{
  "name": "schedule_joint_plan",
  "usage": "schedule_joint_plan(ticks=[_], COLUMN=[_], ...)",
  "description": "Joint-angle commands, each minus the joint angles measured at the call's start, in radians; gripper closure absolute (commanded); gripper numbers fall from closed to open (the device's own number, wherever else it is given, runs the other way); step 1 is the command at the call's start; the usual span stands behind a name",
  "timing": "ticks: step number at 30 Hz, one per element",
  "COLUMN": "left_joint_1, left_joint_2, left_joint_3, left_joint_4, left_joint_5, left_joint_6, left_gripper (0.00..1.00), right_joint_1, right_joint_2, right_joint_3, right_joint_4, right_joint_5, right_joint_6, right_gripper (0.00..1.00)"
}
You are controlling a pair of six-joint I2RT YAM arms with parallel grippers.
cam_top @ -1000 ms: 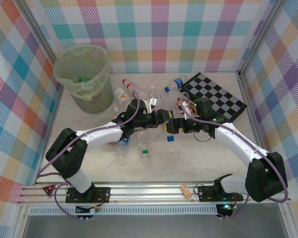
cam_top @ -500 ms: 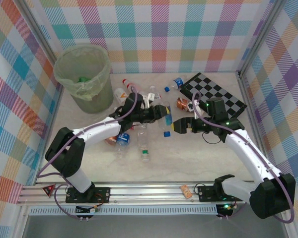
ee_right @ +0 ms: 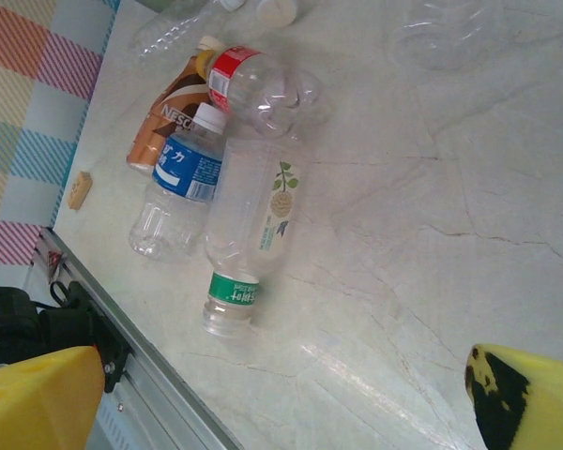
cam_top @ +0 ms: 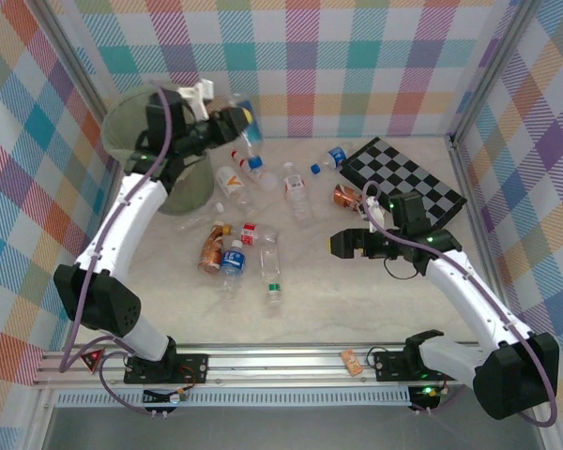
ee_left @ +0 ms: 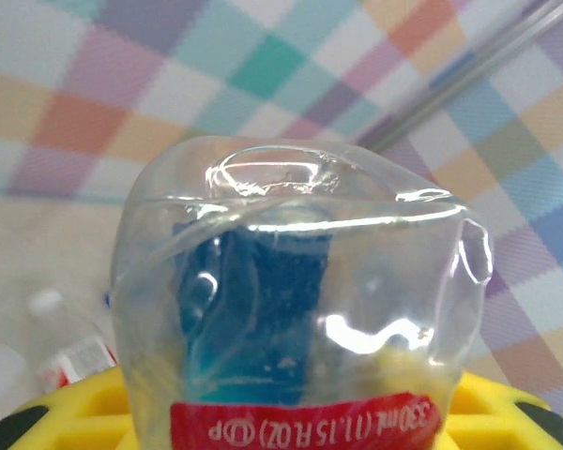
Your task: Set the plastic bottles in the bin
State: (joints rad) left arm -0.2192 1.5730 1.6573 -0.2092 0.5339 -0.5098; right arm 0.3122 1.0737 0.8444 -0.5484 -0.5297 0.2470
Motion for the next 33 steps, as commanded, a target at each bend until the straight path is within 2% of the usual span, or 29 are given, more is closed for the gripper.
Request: schedule_joint_plan(ticks=[1, 6, 10, 16, 18, 20, 22, 26, 33], left_joint_1=[0.076, 0.185, 0.259, 0.351, 0.367, 0.369, 0.369, 0.368, 0.354], left_joint_2=[-0.02, -0.006, 0.002, 0.025, 0.039, 0.049, 0.075, 0.169, 0.245], left_joint_3=[0.021, 0.059, 0.026, -0.099, -0.108, -0.099, -0.042, 0.118, 0.186], left_joint_4=[0.042, 0.116, 0.195, 0.464, 0.49, 0.456, 0.347, 0.072, -0.112], left_joint_5=[0.023, 0.004, -0.091, -0.177, -0.225, -0.306, -0.353, -0.369, -0.39], left_joint_6=[0.002, -0.033, -0.122, -0.331, -0.339, -0.276, -0.198, -0.047, 0.105], left_gripper=[0.75, 0.87, 1.0, 1.0, 1.0, 1.0, 1.0, 1.0, 1.0], right_joint_1=[-0.006, -0.005, -0.005, -0.005, -0.005, -0.005, -0.005, -0.005, -0.004], right_joint_2=[-0.034, -0.045, -0.053, -0.064, -0.066, -0.072, -0.076, -0.072, -0.054], right_joint_3=[-0.021, -0.032, -0.04, -0.05, -0.052, -0.055, -0.057, -0.061, -0.074], right_joint_4=[-0.018, -0.038, -0.03, -0.024, -0.029, -0.028, -0.027, -0.019, -0.003], right_joint_5=[0.024, 0.035, 0.033, 0.031, 0.034, 0.035, 0.038, 0.039, 0.04], right_joint_6=[0.005, 0.0, 0.011, 0.019, 0.018, 0.02, 0.02, 0.021, 0.029], right_gripper=[0.02, 0.02, 0.03, 0.03, 0.03, 0.03, 0.03, 0.03, 0.03])
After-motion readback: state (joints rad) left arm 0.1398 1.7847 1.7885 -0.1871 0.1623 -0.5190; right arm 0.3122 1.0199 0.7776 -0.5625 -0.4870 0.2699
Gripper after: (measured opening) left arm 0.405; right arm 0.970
